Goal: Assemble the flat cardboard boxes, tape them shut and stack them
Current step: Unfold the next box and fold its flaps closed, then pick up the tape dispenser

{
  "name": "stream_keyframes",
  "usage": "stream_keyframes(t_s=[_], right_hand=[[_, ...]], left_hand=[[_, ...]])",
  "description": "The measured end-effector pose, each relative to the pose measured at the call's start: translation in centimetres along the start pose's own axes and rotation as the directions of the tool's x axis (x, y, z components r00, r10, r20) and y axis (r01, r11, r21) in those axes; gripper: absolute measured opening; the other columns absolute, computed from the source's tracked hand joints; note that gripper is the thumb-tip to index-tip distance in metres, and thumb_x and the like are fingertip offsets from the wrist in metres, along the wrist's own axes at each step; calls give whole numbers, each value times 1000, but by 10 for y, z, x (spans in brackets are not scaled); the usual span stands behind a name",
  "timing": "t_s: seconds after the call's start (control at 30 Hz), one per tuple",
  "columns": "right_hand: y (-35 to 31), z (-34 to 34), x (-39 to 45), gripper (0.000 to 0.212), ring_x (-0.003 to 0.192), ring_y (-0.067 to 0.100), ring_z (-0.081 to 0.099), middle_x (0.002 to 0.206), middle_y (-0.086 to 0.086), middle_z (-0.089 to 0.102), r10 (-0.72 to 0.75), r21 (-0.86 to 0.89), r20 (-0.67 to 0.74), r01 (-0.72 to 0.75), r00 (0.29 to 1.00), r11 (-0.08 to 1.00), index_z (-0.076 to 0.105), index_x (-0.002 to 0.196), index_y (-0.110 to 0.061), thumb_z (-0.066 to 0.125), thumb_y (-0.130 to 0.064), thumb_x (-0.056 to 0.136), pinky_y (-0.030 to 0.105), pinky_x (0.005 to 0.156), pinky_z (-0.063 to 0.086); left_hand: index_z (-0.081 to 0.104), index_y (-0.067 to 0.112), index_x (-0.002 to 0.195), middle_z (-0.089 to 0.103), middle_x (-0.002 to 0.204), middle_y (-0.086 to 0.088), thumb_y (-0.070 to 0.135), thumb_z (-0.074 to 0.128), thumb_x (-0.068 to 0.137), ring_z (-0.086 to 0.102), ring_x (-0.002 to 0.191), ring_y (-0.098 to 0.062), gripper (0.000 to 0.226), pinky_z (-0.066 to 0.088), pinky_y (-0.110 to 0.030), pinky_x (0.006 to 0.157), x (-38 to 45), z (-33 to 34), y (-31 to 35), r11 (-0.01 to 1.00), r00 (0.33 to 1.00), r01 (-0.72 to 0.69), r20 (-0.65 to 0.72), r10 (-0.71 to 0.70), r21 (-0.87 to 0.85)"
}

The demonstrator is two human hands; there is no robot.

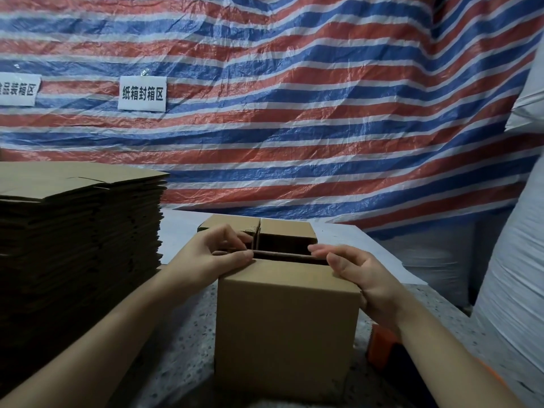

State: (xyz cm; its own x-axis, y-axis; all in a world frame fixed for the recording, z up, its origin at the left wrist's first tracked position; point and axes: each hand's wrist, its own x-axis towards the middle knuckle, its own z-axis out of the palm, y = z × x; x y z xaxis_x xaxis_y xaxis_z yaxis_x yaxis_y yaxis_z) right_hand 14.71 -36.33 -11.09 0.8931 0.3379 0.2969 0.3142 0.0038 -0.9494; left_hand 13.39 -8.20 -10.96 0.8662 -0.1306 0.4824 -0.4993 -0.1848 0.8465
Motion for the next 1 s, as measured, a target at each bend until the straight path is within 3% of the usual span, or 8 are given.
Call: stream_keyframes(t_s=[0.13,0.37,0.47,0.53,0.63,0.8,0.9,1.0], right_hand=[[-2,0,3,30,114,14,64,118,-11,73,-11,-131,-16,9,1000,991,83,92,-21,69,-43,77,34,100,50],[-4,0,7,19,113,16,62,113,-13,74,26,-216,-51,-36,998,976,83,87,-16,66,-15,94,32,94,49],[-7,-1,5,17,113,14,62,113,-14,73,38,-235,-52,-49,998,971,82,88,-14,67,-16,94,31,93,49],[-9,-1,6,16,113,15,61,115,-13,72,50,-272,-44,-60,998,960,82,89,-14,68,-18,94,32,94,50],[-11,-2,6,15,112,15,62,117,-12,72,63,-305,-45,-74,997,950,82,94,-17,68,-21,94,33,95,53],[-8,-5,7,17,109,11,65,113,-12,73,54,-322,-37,-63,998,945,80,106,-28,71,-30,92,27,92,54],[-5,-7,7,27,116,10,59,123,-14,66,48,-355,-47,-62,998,933,76,111,-31,68,-46,89,29,97,51],[-12,-22,5,31,112,7,58,118,-16,64,-33,-390,-246,-67,969,918,67,112,-36,53,-58,95,39,100,50]], left_hand=[[63,8,74,75,105,7,25,74,79,70,97,-10,21,52,-14,70,1,-1,1,998,997,54,47,-56,39],[63,11,80,74,107,9,12,70,89,70,100,-10,12,57,-28,82,4,-1,10,972,982,170,59,-182,159],[64,20,89,70,107,15,20,68,91,66,99,-5,5,53,-21,75,6,4,26,903,975,183,47,-218,388],[64,32,98,64,107,16,27,65,92,61,96,-4,7,52,-23,76,5,13,41,793,982,139,19,-186,594],[56,37,126,59,125,11,43,58,95,55,111,-9,32,49,-31,97,0,37,62,662,996,-42,86,-35,749],[15,41,153,23,160,14,80,22,88,20,148,-11,77,11,-41,119,-21,81,56,387,934,-272,338,-114,881],[16,36,155,23,161,12,78,25,89,19,149,-13,78,11,-45,121,-24,84,45,335,950,-265,304,-66,904],[22,38,152,26,160,12,76,25,90,23,148,-13,73,13,-45,120,-21,82,41,352,951,-270,305,-46,896]])
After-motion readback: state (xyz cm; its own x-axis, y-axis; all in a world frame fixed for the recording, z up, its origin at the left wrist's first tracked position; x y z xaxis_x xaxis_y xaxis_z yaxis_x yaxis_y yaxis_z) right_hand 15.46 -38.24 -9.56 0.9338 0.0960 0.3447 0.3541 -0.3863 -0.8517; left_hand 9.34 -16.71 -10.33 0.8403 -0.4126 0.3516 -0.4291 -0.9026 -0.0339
